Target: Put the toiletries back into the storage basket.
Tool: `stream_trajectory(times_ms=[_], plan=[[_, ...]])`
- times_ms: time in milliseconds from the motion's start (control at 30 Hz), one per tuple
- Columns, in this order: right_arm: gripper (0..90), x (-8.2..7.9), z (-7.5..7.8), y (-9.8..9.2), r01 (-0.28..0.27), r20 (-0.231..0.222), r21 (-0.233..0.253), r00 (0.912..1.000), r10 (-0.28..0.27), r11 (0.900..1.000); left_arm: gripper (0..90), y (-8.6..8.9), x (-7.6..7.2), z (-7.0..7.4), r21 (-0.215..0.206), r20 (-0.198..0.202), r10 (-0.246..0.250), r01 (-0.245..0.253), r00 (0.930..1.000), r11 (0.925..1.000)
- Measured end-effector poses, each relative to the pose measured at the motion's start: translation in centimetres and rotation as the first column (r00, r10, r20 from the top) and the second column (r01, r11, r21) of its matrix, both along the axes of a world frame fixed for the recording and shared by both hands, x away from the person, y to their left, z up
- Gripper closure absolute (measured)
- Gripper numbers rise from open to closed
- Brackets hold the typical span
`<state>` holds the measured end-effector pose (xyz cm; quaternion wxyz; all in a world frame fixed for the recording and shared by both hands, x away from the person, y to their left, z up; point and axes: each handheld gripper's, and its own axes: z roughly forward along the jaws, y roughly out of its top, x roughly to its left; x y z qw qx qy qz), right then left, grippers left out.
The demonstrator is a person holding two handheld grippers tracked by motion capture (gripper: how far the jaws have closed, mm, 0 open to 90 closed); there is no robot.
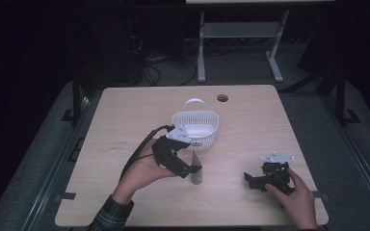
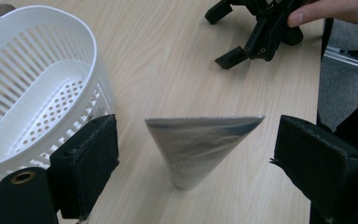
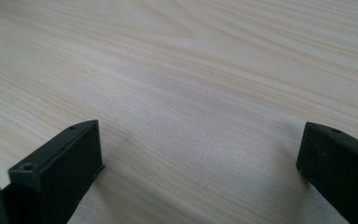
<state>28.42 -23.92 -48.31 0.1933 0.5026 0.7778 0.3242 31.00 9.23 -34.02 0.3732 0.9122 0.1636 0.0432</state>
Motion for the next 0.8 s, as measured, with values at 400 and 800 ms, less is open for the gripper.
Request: stream_trajectory(times_ms=[400, 800], plan=[[0.0, 0.0, 0.0, 0.0, 0.000, -0.001, 0.001, 1.0000, 0.000, 1.000, 13.1, -1.5, 0.1, -0.9, 0.002, -0.012, 0.000, 0.000, 0.9999, 1.0000], [0.0, 0.0, 0.0, 0.0, -0.001, -0.002, 0.000, 1.0000, 0.001, 1.000, 16.5, -2.1, 0.2, -1.6, 0.021, -0.011, -0.001, 0.002, 0.9999, 0.9998]])
